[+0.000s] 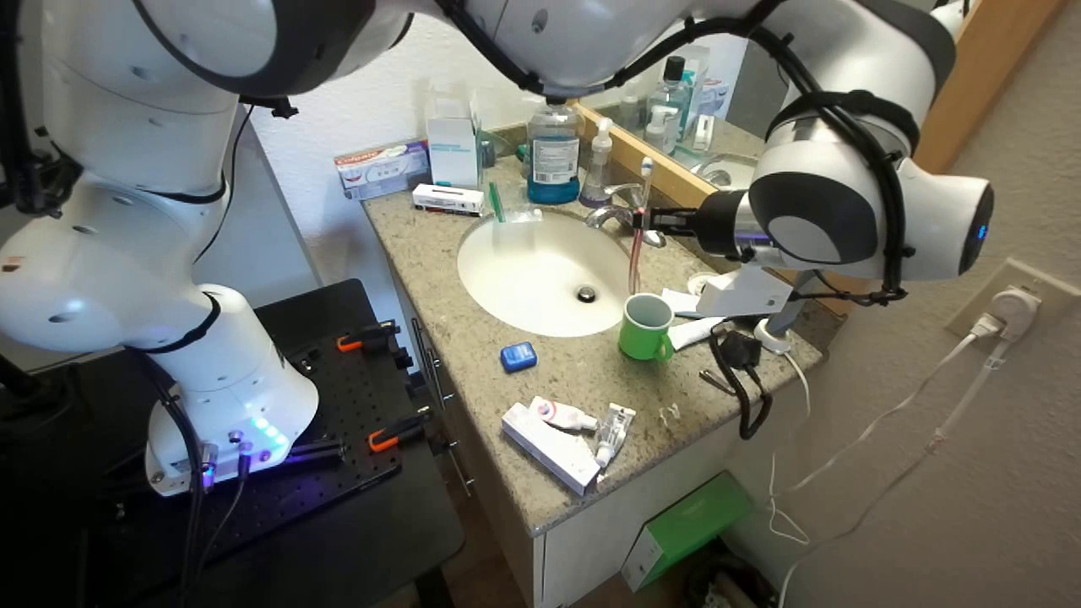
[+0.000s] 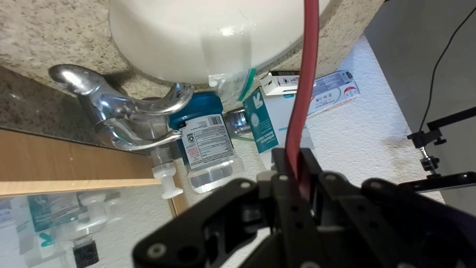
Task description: Put the toothbrush into the green cup
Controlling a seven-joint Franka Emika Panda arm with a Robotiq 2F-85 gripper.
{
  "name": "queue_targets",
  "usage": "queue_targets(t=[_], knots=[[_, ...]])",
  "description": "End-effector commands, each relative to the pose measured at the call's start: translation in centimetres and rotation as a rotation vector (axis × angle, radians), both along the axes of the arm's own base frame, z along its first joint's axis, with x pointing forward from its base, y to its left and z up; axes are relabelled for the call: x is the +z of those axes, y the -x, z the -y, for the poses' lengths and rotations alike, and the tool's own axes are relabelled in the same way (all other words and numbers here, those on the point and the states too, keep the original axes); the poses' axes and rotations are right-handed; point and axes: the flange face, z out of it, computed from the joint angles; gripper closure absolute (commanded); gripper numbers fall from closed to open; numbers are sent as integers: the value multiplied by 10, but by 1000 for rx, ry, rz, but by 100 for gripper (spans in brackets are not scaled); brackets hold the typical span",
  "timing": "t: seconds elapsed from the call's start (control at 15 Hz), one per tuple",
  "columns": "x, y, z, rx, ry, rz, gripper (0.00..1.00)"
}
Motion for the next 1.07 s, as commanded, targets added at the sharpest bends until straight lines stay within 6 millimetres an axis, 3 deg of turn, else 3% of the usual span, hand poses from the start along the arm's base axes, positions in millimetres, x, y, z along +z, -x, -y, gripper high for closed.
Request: queue_targets(t=[0.0,0.33,1.0], knots=[[0,-8,10,6,-7,-15,97],[-13,-14,16,0,-14,-15,97],[-44,-14,5,73,-119,-43,97]])
